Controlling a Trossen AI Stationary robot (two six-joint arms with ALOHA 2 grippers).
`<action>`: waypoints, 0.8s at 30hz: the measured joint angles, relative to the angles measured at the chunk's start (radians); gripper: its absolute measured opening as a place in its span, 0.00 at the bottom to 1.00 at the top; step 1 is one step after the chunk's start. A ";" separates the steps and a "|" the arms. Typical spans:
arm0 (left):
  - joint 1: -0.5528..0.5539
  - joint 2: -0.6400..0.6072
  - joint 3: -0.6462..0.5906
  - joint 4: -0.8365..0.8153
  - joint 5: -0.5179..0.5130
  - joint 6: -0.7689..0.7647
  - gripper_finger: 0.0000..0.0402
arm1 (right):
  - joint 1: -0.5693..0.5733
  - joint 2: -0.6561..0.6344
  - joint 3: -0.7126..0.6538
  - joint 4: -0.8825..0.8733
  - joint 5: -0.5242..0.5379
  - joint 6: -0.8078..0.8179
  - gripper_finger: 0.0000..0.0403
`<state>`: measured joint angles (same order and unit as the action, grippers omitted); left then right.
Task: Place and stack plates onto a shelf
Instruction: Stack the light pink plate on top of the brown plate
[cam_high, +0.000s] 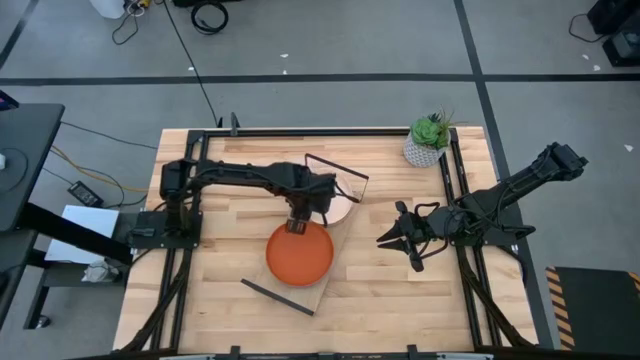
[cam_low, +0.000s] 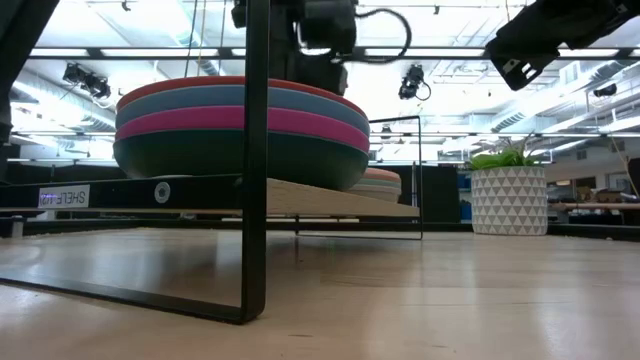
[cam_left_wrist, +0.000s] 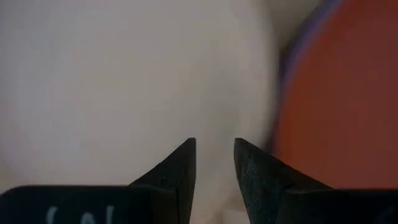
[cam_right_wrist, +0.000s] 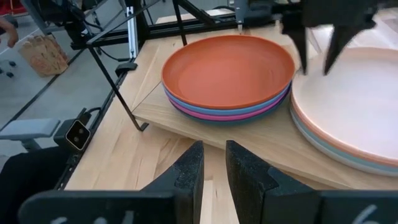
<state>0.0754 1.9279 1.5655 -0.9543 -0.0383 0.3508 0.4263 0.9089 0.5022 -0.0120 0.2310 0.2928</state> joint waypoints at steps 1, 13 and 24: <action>-0.006 -0.003 0.006 -0.002 0.018 0.004 0.29 | 0.000 0.000 0.000 0.000 0.000 0.000 0.18; 0.053 -0.013 0.010 -0.109 -0.279 -0.041 0.29 | 0.000 0.008 -0.001 0.019 -0.011 0.000 0.18; 0.075 -0.023 -0.037 -0.088 -0.140 -0.052 0.29 | 0.000 0.008 -0.001 0.021 -0.015 -0.011 0.18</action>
<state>0.1500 1.9046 1.5283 -1.0422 -0.1779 0.2984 0.4263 0.9165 0.5014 0.0093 0.2162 0.2813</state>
